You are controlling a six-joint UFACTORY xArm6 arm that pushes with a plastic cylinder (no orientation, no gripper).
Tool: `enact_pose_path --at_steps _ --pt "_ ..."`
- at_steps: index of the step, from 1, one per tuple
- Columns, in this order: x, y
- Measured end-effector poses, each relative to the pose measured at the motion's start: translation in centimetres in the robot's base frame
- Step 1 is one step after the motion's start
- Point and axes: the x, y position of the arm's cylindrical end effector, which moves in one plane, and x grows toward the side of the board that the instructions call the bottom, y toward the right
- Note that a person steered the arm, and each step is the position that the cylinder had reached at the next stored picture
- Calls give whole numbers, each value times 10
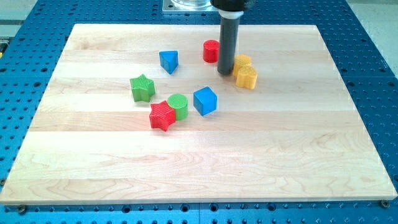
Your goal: Place the red circle above the cube
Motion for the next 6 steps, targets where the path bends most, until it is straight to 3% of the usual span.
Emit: enact_pose_path --at_steps 2,3,4,5,6 --pt "-23 0" --pt "-79 11" --pt "-98 -30" --pt "-60 -77" --pt "-21 -80"
